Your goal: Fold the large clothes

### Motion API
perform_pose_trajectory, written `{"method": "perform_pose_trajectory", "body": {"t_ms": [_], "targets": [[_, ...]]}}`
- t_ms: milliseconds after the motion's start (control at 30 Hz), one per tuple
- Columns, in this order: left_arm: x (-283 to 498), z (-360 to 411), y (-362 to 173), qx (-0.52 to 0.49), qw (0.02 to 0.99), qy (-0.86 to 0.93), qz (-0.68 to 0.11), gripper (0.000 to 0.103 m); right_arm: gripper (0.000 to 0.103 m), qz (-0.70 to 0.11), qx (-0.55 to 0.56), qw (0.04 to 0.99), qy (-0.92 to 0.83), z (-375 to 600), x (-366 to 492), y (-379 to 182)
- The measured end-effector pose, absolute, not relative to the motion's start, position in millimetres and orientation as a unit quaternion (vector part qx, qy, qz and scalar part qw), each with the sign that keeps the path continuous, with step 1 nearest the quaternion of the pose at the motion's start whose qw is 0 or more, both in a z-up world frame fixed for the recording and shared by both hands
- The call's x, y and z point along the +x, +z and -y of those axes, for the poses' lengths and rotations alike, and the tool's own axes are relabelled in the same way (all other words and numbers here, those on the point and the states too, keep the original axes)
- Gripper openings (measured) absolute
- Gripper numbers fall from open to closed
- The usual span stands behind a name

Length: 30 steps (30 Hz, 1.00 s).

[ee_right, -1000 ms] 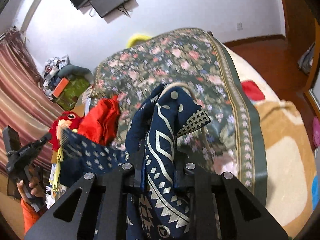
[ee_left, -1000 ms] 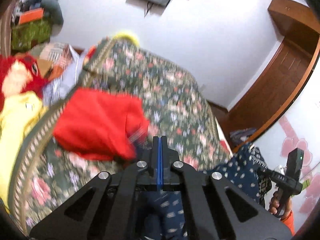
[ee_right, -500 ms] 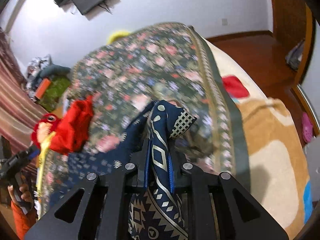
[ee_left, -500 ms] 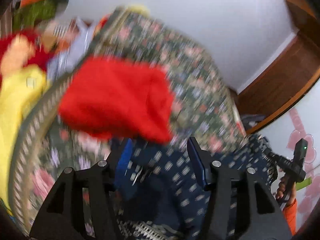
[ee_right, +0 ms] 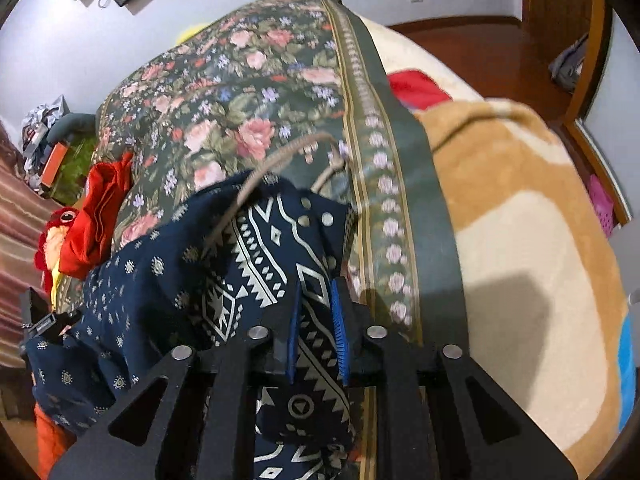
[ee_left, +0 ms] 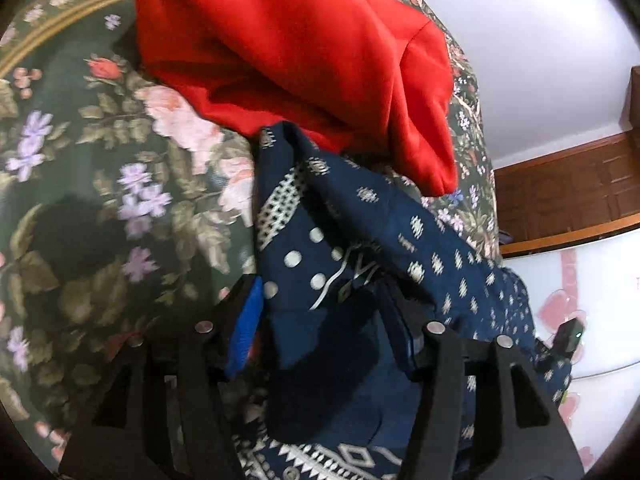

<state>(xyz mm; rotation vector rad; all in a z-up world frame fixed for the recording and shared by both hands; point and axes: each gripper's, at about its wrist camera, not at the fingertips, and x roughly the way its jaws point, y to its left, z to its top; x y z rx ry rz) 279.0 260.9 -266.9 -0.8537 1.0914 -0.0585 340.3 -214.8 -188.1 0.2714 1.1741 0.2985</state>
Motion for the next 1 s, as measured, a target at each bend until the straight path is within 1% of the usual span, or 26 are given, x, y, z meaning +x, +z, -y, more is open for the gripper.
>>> {"method": "perform_pose_trajectory", "body": {"t_ms": [33,67,100,133,200,300,333,367,433,500,533,567,600,633,667,700,733,767,867,1000], "targets": [[283,-261,-269,-0.399,0.768,-0.029,-0.500,0.060,0.035,-0.554,0.135,0.809,0.141,215,341,-190],[288,-261,-271,-0.403,0.767,-0.029,-0.498,0.061,0.044,-0.559,0.147,0.803,0.144,217,342,-192],[291,-261,-272,-0.404,0.768,-0.028,-0.496,0.061,0.058,-0.564,0.156,0.798,0.145,216,343,-195],[293,-259,-273,-0.404,0.770,-0.024,-0.494,0.063,0.064,-0.569,0.162,0.793,0.146,216,344,-197],[297,-257,-273,-0.399,0.773,-0.021,-0.492,0.065,0.064,-0.580,0.159,0.785,0.145,210,348,-204],[302,-251,-274,-0.398,0.776,-0.014,-0.490,0.072,0.064,-0.597,0.158,0.771,0.156,199,355,-215],[304,-249,-275,-0.401,0.775,-0.015,-0.488,0.075,0.068,-0.599,0.164,0.767,0.162,197,358,-219],[306,-249,-276,-0.404,0.774,-0.017,-0.487,0.077,0.069,-0.601,0.170,0.764,0.163,195,360,-221],[309,-247,-277,-0.410,0.772,-0.017,-0.485,0.078,0.076,-0.602,0.175,0.763,0.159,190,366,-224],[310,-246,-278,-0.414,0.770,-0.019,-0.485,0.078,0.076,-0.600,0.177,0.765,0.153,186,369,-225],[309,-245,-279,-0.419,0.766,-0.026,-0.486,0.075,0.072,-0.600,0.174,0.766,0.152,184,369,-224],[309,-243,-280,-0.428,0.760,-0.035,-0.488,0.066,0.069,-0.597,0.171,0.768,0.156,182,369,-222],[308,-242,-283,-0.440,0.751,-0.046,-0.491,0.060,0.058,-0.596,0.172,0.768,0.162,180,369,-221],[306,-240,-285,-0.445,0.745,-0.051,-0.495,0.044,0.046,-0.596,0.175,0.766,0.168,180,367,-219],[304,-239,-288,-0.444,0.741,-0.048,-0.501,0.029,0.040,-0.595,0.177,0.765,0.172,179,366,-217],[302,-238,-289,-0.441,0.741,-0.041,-0.505,0.025,0.027,-0.592,0.177,0.766,0.177,178,365,-213],[301,-238,-289,-0.441,0.741,-0.040,-0.504,0.019,0.023,-0.591,0.173,0.766,0.183,176,364,-210],[300,-237,-286,-0.436,0.745,-0.031,-0.504,0.008,0.022,-0.590,0.164,0.768,0.186,173,363,-206],[296,-232,-267,-0.389,0.768,0.002,-0.509,0.006,0.020,-0.565,0.138,0.791,0.189,167,356,-184],[295,-209,-209,-0.295,0.826,0.013,-0.480,0.005,0.019,-0.518,0.152,0.817,0.203,171,353,-143]]}}
